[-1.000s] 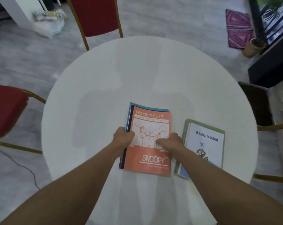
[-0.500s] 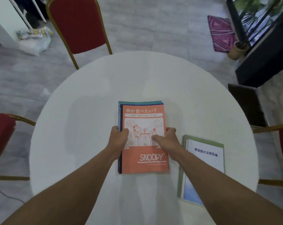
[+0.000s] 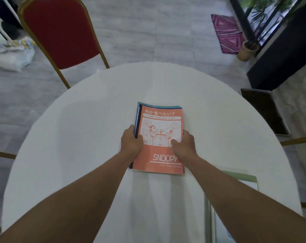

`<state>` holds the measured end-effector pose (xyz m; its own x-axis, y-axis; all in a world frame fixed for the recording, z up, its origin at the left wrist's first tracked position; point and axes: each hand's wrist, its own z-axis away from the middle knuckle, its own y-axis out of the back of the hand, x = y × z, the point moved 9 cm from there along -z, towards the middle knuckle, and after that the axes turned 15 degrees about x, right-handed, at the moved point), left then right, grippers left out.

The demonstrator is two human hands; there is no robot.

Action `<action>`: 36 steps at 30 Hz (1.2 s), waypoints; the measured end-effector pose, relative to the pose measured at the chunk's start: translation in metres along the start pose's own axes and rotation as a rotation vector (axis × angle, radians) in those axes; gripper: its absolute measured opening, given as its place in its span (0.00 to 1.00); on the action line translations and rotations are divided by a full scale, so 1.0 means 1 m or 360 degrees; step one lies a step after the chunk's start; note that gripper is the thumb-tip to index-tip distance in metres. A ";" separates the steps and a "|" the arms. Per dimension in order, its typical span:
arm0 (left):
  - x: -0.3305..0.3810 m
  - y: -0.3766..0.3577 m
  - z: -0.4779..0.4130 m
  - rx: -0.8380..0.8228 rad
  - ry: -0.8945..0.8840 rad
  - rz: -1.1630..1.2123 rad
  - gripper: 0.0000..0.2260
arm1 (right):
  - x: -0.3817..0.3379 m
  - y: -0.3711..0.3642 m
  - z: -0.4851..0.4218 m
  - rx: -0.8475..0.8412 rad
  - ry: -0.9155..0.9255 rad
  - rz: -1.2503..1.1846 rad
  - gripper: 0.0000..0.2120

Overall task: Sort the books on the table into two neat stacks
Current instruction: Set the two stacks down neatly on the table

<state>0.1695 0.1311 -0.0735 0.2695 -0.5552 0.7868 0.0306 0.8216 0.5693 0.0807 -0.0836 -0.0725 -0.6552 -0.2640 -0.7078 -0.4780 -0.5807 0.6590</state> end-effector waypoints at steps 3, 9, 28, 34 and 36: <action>0.005 -0.008 -0.006 0.0039 -0.0203 -0.0100 0.12 | -0.004 -0.003 -0.008 0.0103 0.0134 0.0166 0.17; 0.003 -0.016 -0.006 0.0086 -0.0600 -0.0303 0.13 | 0.004 -0.023 -0.001 0.0086 0.0392 0.0438 0.31; 0.024 -0.006 0.002 -0.0136 -0.0497 -0.0507 0.14 | 0.000 -0.004 0.005 -0.0046 0.0320 0.0344 0.26; 0.051 -0.015 0.052 -0.0179 -0.0723 -0.0603 0.24 | 0.012 0.057 0.013 0.0123 0.0431 0.0428 0.28; 0.062 -0.024 0.081 -0.0170 -0.0827 -0.0684 0.24 | 0.026 0.083 0.018 0.0165 0.0456 0.0447 0.27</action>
<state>0.1078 0.0667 -0.0189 -0.2840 -0.8033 0.5235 0.1334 0.5076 0.8512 0.0137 -0.1253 -0.0313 -0.5860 -0.6134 -0.5294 -0.3701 -0.3785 0.8484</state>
